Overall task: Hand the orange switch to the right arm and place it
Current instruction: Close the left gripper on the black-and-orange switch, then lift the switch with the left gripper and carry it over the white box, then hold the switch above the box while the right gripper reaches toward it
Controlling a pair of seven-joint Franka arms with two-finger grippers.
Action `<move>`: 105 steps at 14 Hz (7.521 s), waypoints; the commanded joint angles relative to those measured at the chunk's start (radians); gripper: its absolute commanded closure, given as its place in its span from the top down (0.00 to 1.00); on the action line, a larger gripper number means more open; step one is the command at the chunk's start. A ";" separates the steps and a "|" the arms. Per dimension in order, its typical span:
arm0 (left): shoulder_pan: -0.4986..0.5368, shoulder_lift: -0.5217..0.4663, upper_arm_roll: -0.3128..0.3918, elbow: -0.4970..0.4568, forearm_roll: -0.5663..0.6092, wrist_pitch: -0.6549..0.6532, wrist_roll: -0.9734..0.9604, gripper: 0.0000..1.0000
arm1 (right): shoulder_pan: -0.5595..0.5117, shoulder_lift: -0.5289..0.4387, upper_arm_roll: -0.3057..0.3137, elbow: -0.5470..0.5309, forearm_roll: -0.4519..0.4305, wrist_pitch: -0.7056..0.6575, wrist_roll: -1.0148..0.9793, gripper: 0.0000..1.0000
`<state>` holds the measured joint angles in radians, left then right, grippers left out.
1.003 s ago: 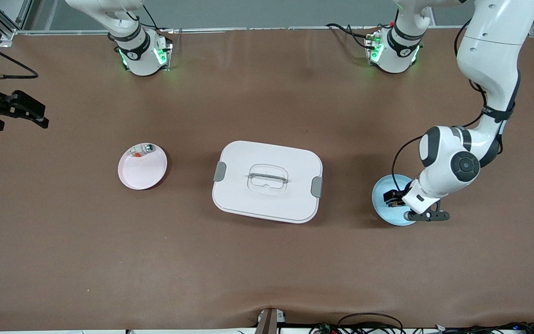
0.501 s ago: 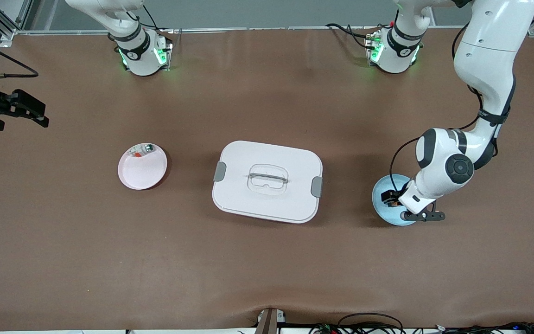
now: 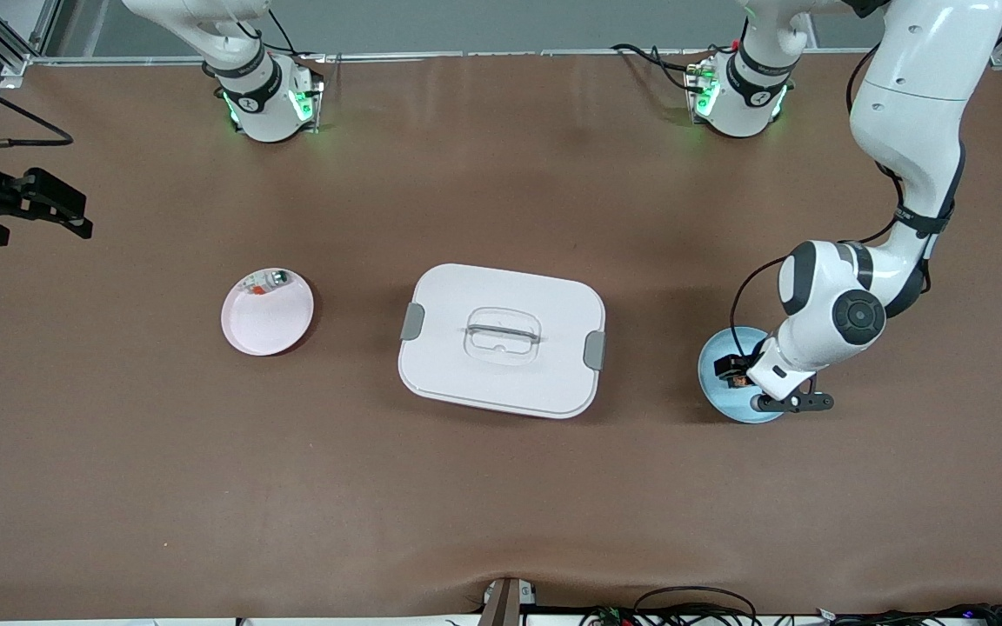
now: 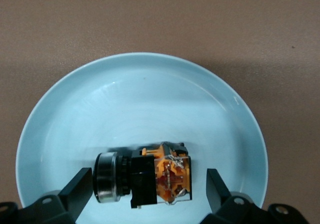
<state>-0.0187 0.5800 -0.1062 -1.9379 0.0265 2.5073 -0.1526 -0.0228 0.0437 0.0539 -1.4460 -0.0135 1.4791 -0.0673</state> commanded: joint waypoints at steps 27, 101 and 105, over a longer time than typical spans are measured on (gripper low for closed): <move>0.000 -0.170 -0.007 0.114 0.018 -0.220 -0.027 0.00 | -0.054 -0.014 -0.008 -0.017 0.110 0.020 -0.012 1.00; -0.247 -0.092 -0.415 0.626 -0.177 -0.381 -1.838 0.00 | 0.598 0.119 0.007 -0.416 1.345 1.144 -0.006 1.00; -0.248 -0.092 -0.417 0.628 -0.177 -0.381 -1.838 0.00 | 0.619 0.150 0.007 -0.390 1.342 1.179 -0.008 1.00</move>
<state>-0.2634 0.4781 -0.5201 -1.3332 -0.1326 2.1279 -1.9865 0.5762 0.1664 0.0712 -1.8746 1.3096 2.6362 -0.0825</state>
